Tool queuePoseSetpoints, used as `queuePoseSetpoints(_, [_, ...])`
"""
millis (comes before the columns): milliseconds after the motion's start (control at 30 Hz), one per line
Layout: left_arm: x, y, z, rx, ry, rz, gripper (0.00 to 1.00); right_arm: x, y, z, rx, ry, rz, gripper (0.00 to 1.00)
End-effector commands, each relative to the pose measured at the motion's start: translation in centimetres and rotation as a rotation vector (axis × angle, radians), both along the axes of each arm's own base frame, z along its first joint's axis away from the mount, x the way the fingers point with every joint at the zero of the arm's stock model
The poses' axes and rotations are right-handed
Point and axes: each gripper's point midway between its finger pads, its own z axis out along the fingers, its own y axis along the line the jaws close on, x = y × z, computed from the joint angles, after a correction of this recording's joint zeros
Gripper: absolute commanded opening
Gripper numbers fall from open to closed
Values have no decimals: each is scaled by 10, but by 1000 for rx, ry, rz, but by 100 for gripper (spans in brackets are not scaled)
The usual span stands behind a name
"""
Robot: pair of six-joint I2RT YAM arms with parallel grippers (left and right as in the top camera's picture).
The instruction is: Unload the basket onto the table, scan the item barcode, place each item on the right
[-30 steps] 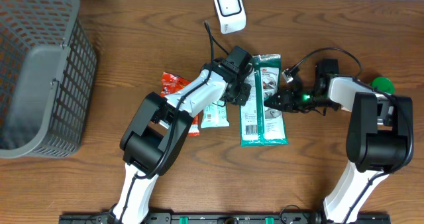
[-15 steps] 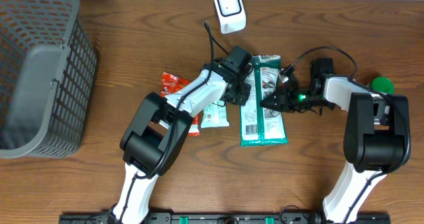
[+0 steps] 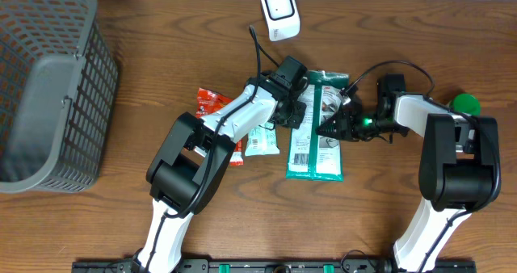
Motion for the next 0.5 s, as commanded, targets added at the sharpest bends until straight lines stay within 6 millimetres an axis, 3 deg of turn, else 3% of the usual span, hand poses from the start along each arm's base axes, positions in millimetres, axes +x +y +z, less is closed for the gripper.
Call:
queuePoseSetpoints(0, [-23, 9, -39, 66, 93, 0, 7, -19, -10, -31, -139, 79, 10, 44])
queuePoseSetpoints(67, [-23, 9, -39, 66, 93, -1, 8, -19, -10, -31, -139, 101, -10, 40])
queuePoseSetpoints(133, [-23, 9, -39, 66, 93, 0, 7, -18, -10, -31, -139, 107, -19, 24])
queuePoseSetpoints(167, [-23, 9, -39, 66, 93, 0, 7, -18, -10, -31, -139, 105, -19, 12])
queuePoseSetpoints(200, [-23, 9, -39, 65, 92, -1, 7, -18, -10, -31, -139, 104, -19, 8])
queuePoseSetpoints(333, [-20, 9, -31, 62, 87, 2, 10, -16, -12, -33, -153, 93, -20, 1])
queuePoseSetpoints(467, [-10, 8, 3, 31, 40, 4, 23, -14, -15, -34, -164, 89, -24, 1])
